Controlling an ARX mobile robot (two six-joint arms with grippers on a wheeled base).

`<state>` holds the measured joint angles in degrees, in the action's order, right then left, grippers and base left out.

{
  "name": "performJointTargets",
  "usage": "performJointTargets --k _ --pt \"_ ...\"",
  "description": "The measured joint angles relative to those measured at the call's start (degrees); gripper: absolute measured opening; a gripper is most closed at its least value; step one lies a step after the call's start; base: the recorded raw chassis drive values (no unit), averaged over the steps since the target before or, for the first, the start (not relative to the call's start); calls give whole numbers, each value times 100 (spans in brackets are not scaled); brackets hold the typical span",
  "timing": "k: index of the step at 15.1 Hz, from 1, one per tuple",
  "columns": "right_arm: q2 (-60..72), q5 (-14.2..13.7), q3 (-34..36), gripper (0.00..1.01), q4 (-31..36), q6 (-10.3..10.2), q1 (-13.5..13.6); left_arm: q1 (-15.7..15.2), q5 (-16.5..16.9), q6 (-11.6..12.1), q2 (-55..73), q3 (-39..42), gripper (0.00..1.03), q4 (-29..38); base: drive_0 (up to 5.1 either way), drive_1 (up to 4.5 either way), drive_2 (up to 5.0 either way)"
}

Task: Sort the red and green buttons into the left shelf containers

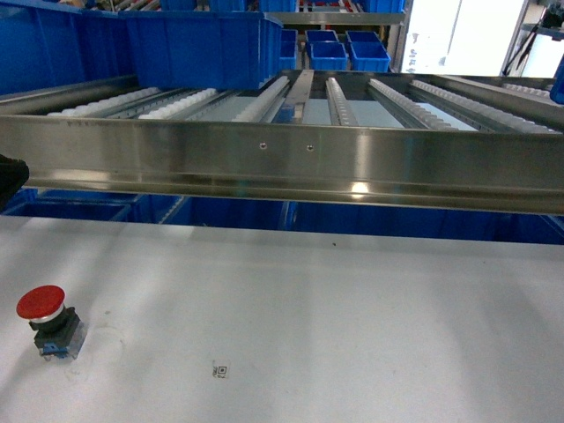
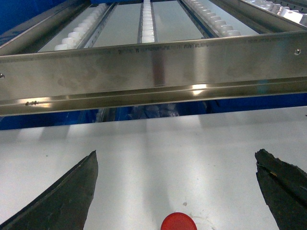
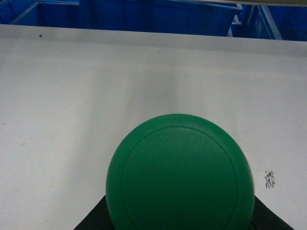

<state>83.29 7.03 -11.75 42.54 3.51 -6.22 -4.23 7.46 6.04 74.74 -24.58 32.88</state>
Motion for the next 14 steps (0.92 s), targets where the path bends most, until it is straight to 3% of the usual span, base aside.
performJointTargets --k 3,4,6,7,8,12,14 --pt "-2441 238 468 34 -1593 -7 -247 0 0 0 0 0 98 0 0 0 0" --pt "-3303 243 479 34 -2173 9 -208 0 0 0 0 0 98 0 0 0 0" --pt "-4857 179 584 34 -3303 116 273 0 0 0 0 0 98 0 0 0 0" --pt "-6214 -289 879 34 -4422 245 1003 0 0 0 0 0 98 0 0 0 0" --pt "-6465 -424 984 34 -4520 321 1174 28 -22 0 4 0 98 13 0 0 0" --pt "-6465 -422 984 34 -4520 348 1178 579 -831 11 717 0 98 514 0 0 0" --pt "-6465 -424 984 34 -4522 350 1178 584 -1067 -20 1154 -42 98 568 0 0 0"
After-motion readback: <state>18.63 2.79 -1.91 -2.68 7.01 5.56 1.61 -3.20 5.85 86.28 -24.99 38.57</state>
